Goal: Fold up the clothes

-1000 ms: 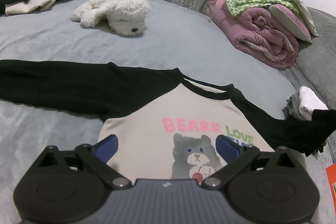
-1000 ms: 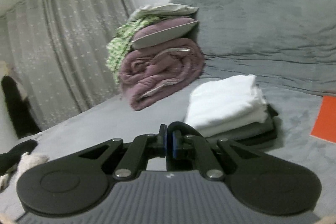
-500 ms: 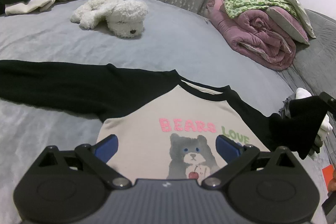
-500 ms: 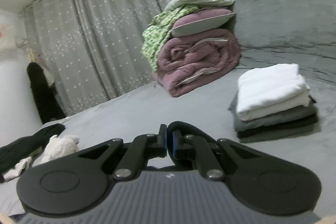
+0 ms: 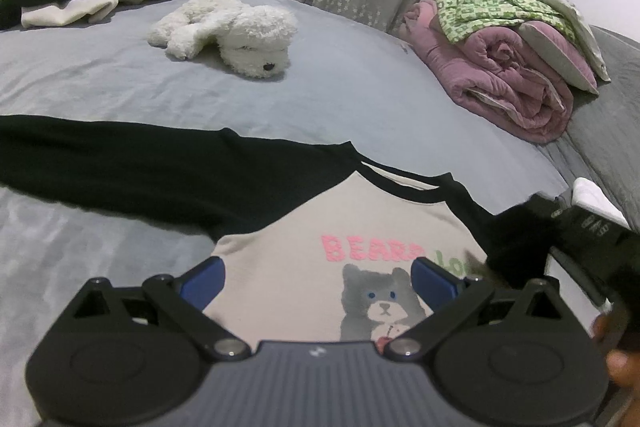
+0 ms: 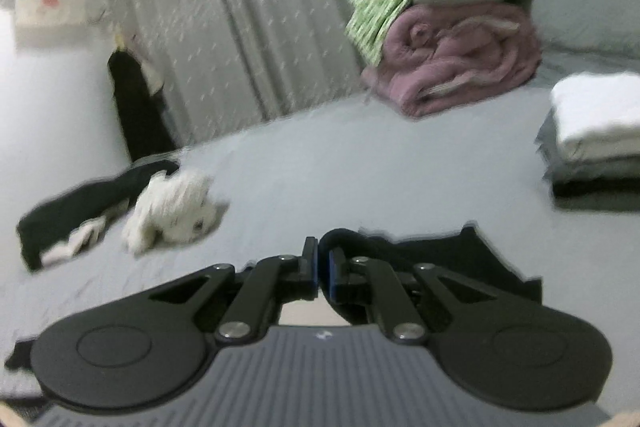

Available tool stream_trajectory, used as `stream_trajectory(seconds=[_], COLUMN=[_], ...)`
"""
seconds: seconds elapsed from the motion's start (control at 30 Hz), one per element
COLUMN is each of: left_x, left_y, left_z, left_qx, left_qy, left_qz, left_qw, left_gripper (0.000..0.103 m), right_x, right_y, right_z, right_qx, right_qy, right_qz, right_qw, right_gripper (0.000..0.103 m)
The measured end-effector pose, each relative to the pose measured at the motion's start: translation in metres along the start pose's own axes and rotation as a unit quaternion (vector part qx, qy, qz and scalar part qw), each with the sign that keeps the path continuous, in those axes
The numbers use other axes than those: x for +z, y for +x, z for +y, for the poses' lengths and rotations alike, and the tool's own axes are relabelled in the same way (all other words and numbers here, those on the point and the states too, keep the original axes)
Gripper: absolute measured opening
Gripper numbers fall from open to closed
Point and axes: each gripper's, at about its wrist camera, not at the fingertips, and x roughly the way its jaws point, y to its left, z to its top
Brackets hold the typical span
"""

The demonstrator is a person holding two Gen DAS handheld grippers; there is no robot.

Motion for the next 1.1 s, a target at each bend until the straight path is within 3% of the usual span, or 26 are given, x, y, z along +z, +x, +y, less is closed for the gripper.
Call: stream_trajectory(seconds=[0.23, 0.47, 0.5, 0.57, 0.6, 0.73, 0.87, 1.1], left_x=[0.002, -0.002, -0.003, -0.003, -0.003, -0.005, -0.016, -0.05], left_y=[0.005, 0.01, 0.009, 0.008, 0.007, 0.005, 0.005, 0.01], left_z=[-0.001, -0.014, -0.017, -0.023, -0.026, -0.046, -0.08, -0.139], left_qx=[0.002, 0.009, 0.01, 0.009, 0.008, -0.017, -0.04, -0.05], left_qy=[-0.005, 0.012, 0.017, 0.031, 0.037, 0.071, 0.148, 0.271], left_qz=[0.0, -0.002, -0.005, -0.011, -0.015, -0.028, -0.039, -0.053], left_qw=[1.0, 0.9999, 0.9998, 0.9994, 0.9992, 0.9969, 0.9874, 0.9598], left_gripper=[0.1, 0.099, 0.099, 0.099, 0.099, 0.099, 0.099, 0.099], right_x=[-0.034, -0.044, -0.041, -0.033, -0.027, 0.0, 0.017, 0.019], right_y=[0.025, 0.027, 0.024, 0.016, 0.011, -0.013, -0.033, -0.043], right_z=[0.005, -0.001, -0.005, -0.012, -0.018, -0.046, -0.094, -0.143], right_qx=[0.027, 0.045, 0.051, 0.064, 0.065, 0.049, 0.032, 0.025], right_qy=[-0.006, 0.017, 0.029, 0.055, 0.067, 0.108, 0.195, 0.313], right_qz=[0.103, 0.18, 0.185, 0.198, 0.2, 0.192, 0.175, 0.18], right_qw=[0.994, 0.983, 0.981, 0.977, 0.975, 0.974, 0.964, 0.932], right_gripper=[0.007, 0.017, 0.019, 0.046, 0.051, 0.052, 0.052, 0.052])
